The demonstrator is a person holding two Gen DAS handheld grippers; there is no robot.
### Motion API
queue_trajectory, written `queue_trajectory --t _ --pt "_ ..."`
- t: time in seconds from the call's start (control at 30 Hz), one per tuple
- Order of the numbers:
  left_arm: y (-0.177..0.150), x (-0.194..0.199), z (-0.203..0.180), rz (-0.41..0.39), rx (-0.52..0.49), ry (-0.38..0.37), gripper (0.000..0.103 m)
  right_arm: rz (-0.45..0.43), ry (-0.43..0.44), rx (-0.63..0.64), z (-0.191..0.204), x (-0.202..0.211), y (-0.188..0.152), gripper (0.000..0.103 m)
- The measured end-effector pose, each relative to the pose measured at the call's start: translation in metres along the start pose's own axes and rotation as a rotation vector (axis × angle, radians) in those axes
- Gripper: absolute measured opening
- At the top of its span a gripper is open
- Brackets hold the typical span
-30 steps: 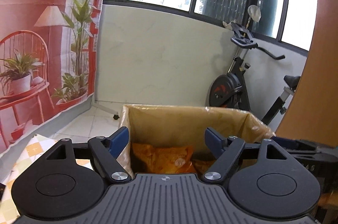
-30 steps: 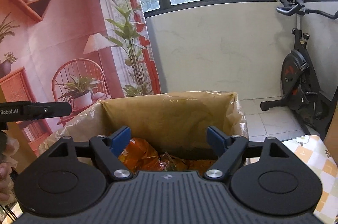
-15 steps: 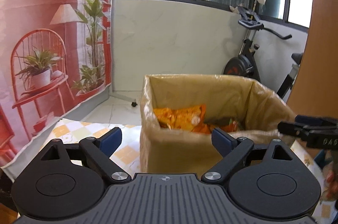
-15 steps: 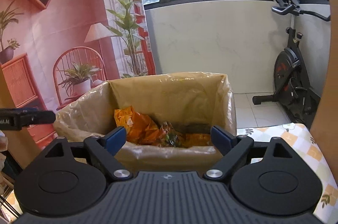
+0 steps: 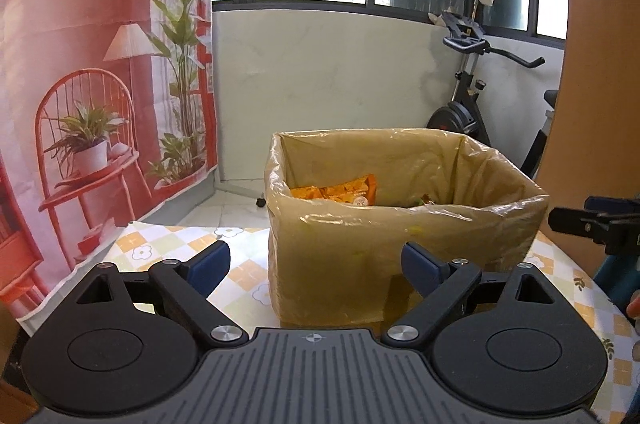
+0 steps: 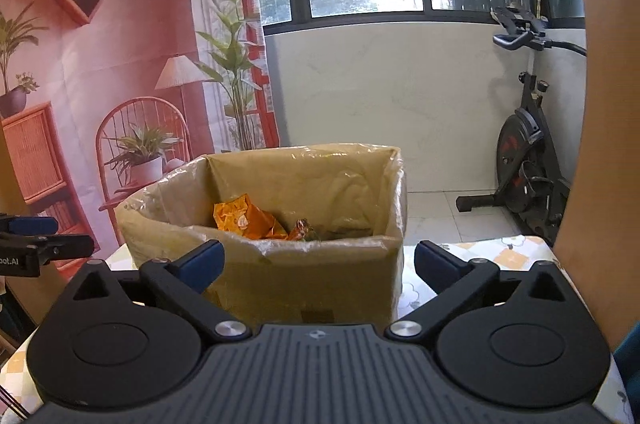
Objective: Organize snacks
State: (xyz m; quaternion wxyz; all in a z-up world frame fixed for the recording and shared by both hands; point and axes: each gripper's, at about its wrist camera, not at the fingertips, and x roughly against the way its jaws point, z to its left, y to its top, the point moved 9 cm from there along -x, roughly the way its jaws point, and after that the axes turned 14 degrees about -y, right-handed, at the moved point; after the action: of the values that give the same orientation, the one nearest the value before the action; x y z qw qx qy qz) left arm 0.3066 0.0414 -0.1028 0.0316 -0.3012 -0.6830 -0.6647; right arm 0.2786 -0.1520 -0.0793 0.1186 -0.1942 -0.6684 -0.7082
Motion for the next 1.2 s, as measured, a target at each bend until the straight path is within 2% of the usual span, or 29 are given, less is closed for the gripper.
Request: queue_trajectory --t 0.3,0.67,0.9,1.2 --pt "-0.03 0.007 -0.015 0.022 0.028 -0.011 0.094 0.008 -0.014 0.004 -0.007 0.024 -0.028 0.103" --pt "-0.079 0.016 -0.009 0.091 0.099 0.003 0.094 0.102 0.023 -0.007 -0.017 0.028 -0.078 0.103" --pt "-0.099 0.006 -0.01 0.139 0.122 -0.009 0.094 0.163 0.038 0.055 -0.006 0.019 -0.106 0.101" --pt "-0.114 -0.011 -0.025 0.179 0.177 -0.069 0.094 0.223 0.057 0.104 0.005 -0.008 -0.125 0.095"
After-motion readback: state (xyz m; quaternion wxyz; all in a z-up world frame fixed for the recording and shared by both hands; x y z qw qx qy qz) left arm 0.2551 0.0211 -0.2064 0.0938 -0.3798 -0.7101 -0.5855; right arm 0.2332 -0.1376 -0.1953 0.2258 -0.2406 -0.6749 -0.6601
